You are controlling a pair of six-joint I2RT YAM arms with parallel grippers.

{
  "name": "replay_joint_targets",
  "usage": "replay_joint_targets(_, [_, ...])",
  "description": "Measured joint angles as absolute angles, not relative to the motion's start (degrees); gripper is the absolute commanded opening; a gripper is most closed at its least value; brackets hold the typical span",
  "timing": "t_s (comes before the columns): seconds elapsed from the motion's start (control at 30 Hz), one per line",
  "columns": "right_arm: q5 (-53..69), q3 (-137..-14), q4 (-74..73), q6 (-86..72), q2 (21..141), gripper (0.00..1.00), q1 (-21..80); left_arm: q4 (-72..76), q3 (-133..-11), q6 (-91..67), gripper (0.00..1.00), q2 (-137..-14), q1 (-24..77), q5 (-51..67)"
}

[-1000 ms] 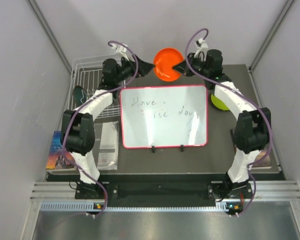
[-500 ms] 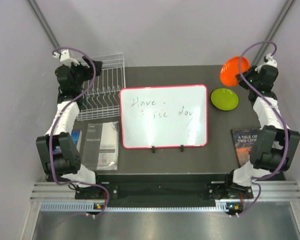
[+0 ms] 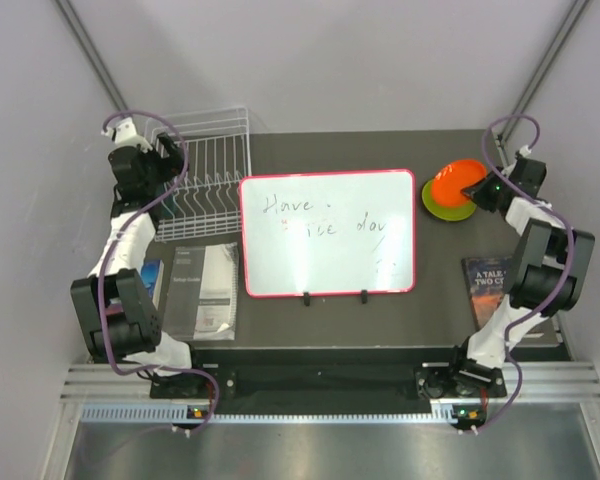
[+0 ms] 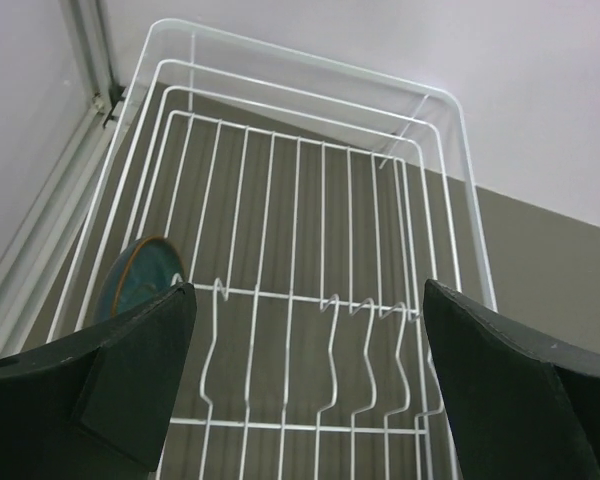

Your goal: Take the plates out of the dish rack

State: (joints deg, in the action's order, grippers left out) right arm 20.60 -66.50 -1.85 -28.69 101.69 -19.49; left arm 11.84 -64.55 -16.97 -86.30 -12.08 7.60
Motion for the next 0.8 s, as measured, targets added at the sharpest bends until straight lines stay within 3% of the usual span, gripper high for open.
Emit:
replay_joint_targets(0.33, [25.5,-68.79,-1.93,-30.3,108.97,0.28,-19.42,10.2,-63.13,-14.7,0.99,-86.3,-12.4,4.19])
replay_joint_targets(0.5, [26.7,-69.93,-1.8,-30.02,109.3,0.61,-19.42,9.8,-62.7,-13.41,0.99,-86.3,-12.58,2.39])
replay_joint_targets(0.67, [26.15,-71.66,-5.21,-28.03,109.3,0.7,-19.29,9.15,-62.67,-12.53,0.99,-86.3,-12.93,1.28])
replay_joint_targets(0.8, [22.11,-74.13,-10.92,-24.77,109.08,0.71,-18.72,8.58,-62.67,-12.01,0.99,-86.3,-13.04,-0.01])
